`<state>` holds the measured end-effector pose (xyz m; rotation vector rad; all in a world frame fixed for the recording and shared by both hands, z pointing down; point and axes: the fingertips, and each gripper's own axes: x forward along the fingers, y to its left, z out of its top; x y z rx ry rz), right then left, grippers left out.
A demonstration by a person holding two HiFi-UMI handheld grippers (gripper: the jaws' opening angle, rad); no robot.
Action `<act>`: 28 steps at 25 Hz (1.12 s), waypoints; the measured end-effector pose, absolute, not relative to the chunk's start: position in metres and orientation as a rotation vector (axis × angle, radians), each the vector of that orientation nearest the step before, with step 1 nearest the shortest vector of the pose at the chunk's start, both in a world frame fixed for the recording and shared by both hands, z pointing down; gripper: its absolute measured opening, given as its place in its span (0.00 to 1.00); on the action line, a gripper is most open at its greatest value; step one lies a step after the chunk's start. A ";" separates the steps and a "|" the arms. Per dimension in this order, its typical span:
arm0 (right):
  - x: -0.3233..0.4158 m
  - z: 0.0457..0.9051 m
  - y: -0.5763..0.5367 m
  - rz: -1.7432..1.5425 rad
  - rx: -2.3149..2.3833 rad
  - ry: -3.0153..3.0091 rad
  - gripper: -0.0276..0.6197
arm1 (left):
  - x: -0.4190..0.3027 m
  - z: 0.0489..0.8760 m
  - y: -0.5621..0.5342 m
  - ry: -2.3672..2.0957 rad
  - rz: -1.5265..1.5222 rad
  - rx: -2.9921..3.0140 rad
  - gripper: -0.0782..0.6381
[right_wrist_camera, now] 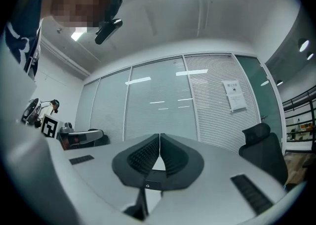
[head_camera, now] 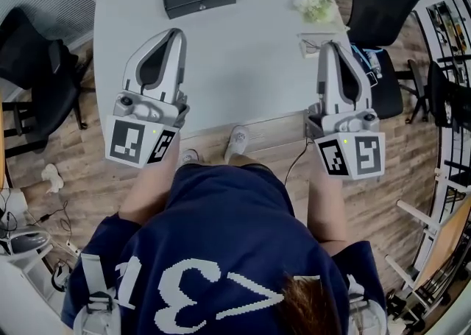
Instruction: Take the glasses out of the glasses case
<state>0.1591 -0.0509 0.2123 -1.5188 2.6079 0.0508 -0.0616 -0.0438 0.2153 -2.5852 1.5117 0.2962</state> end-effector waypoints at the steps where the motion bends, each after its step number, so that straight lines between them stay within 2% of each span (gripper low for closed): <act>1: 0.164 0.212 -0.053 0.055 -1.513 2.608 0.08 | -0.057 0.214 -0.047 1.516 0.298 -2.580 0.13; 9: 0.183 0.223 -0.078 0.004 -1.495 2.596 0.08 | -0.048 0.218 -0.066 1.588 0.268 -2.552 0.13; 28: 0.134 0.218 -0.134 0.056 -1.494 2.625 0.08 | -0.058 0.225 -0.128 1.462 0.289 -2.638 0.13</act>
